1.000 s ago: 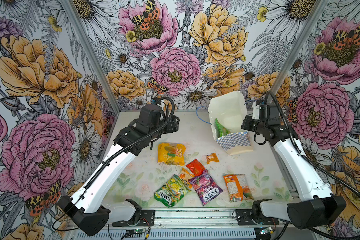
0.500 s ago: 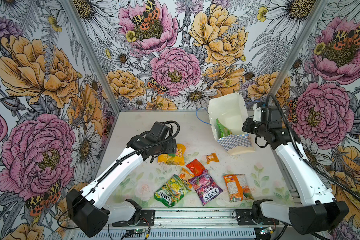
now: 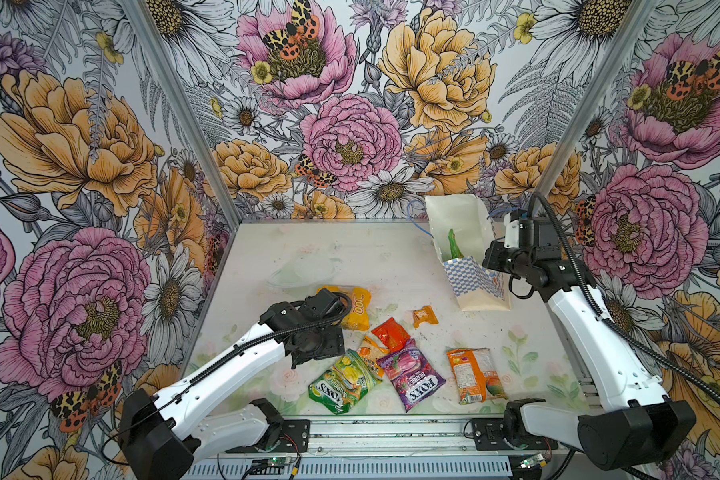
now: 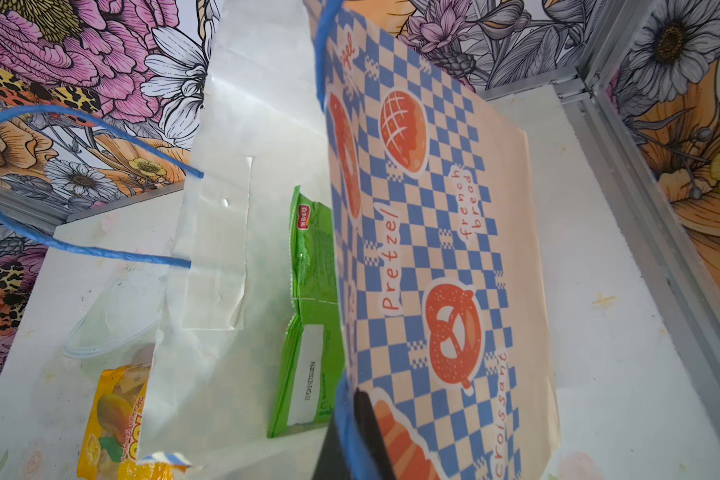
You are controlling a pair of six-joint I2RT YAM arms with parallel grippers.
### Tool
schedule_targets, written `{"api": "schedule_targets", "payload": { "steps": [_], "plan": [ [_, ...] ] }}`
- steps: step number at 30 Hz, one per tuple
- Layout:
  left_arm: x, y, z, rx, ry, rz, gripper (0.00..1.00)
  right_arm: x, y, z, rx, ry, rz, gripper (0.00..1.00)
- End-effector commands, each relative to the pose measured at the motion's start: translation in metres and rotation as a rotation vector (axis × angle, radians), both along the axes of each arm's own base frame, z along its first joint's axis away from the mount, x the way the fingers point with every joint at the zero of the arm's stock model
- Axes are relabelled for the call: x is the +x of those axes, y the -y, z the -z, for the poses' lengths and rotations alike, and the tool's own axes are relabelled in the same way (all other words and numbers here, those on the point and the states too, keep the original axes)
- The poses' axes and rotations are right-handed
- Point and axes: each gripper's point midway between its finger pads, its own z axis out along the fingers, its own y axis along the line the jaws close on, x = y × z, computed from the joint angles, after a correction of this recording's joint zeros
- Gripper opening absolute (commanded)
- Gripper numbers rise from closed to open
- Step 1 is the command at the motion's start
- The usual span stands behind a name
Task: Place the snacks into the paper bag
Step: 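Lower left gripper onto green Fox's Spring Tea bag and close on its edge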
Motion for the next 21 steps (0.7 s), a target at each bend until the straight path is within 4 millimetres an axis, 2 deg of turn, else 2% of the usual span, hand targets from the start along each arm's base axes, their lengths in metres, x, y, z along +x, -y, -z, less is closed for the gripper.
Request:
{"api": "schedule_targets", "payload": {
  "steps": [1, 4, 10, 15, 21],
  "plan": [
    [-0.024, -0.009, 0.008, -0.035, -0.061, -0.128, 0.83, -0.002, 0.0, -0.009, 0.004, 0.037, -0.014, 0.0],
    [-0.043, -0.012, 0.023, -0.049, -0.111, -0.174, 0.83, -0.002, -0.001, -0.01, 0.009, 0.038, -0.017, 0.0],
    [-0.067, -0.017, 0.041, -0.067, -0.165, -0.222, 0.82, -0.002, -0.001, -0.011, 0.007, 0.042, -0.018, 0.0],
    [-0.079, -0.014, 0.057, -0.095, -0.21, -0.243, 0.82, -0.002, -0.002, -0.009, 0.015, 0.036, -0.02, 0.0],
    [-0.079, 0.001, 0.079, -0.166, -0.223, -0.248, 0.83, -0.002, -0.005, -0.013, 0.025, 0.045, -0.034, 0.0]
  ]
}}
